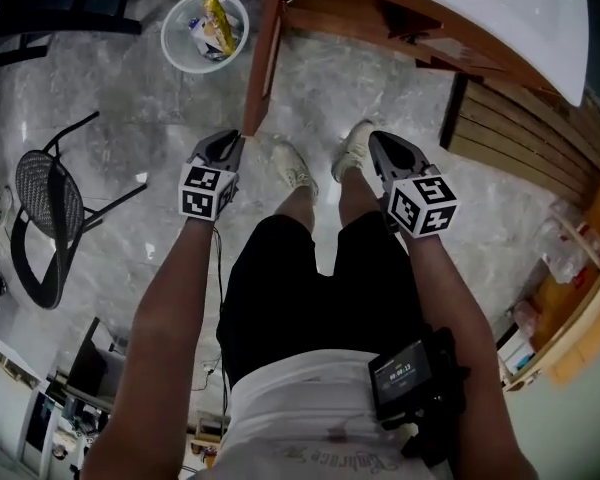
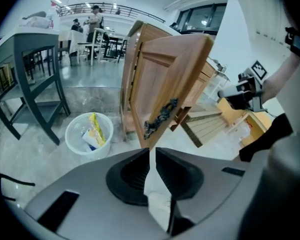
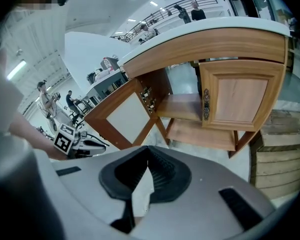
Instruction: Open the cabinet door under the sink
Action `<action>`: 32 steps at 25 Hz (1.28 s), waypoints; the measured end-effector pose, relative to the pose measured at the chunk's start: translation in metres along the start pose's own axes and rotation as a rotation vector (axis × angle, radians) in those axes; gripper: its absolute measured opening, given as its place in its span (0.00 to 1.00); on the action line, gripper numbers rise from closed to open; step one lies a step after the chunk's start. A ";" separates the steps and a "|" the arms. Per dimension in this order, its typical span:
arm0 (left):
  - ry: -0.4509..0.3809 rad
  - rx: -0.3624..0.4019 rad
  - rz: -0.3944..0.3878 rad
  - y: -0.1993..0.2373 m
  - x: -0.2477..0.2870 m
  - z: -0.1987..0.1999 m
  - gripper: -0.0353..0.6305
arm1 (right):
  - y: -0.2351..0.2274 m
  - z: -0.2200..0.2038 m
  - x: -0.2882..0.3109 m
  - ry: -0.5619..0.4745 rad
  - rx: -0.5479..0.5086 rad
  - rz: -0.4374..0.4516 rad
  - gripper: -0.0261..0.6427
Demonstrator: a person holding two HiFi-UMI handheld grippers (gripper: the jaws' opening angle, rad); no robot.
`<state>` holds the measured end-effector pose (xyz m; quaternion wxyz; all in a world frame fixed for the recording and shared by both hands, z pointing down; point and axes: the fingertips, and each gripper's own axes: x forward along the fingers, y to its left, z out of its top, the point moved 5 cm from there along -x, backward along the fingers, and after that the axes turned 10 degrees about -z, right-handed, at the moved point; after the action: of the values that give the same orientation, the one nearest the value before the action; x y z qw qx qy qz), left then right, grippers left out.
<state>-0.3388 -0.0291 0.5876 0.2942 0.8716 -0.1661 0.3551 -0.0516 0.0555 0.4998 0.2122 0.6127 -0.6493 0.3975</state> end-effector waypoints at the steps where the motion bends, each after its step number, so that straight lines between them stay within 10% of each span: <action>1: 0.006 0.026 -0.020 -0.009 0.000 -0.002 0.12 | 0.000 0.000 0.002 -0.002 0.003 -0.002 0.06; 16: -0.060 0.063 -0.330 -0.139 0.054 0.036 0.07 | -0.042 0.001 0.018 0.006 0.021 0.010 0.06; 32: -0.162 -0.002 -0.322 -0.183 0.107 0.124 0.07 | -0.135 0.032 0.032 0.000 0.039 0.014 0.06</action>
<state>-0.1084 0.0252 0.5207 0.3337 0.9125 -0.0477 0.2317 0.0801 0.0193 0.5399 0.1972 0.6122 -0.6456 0.4117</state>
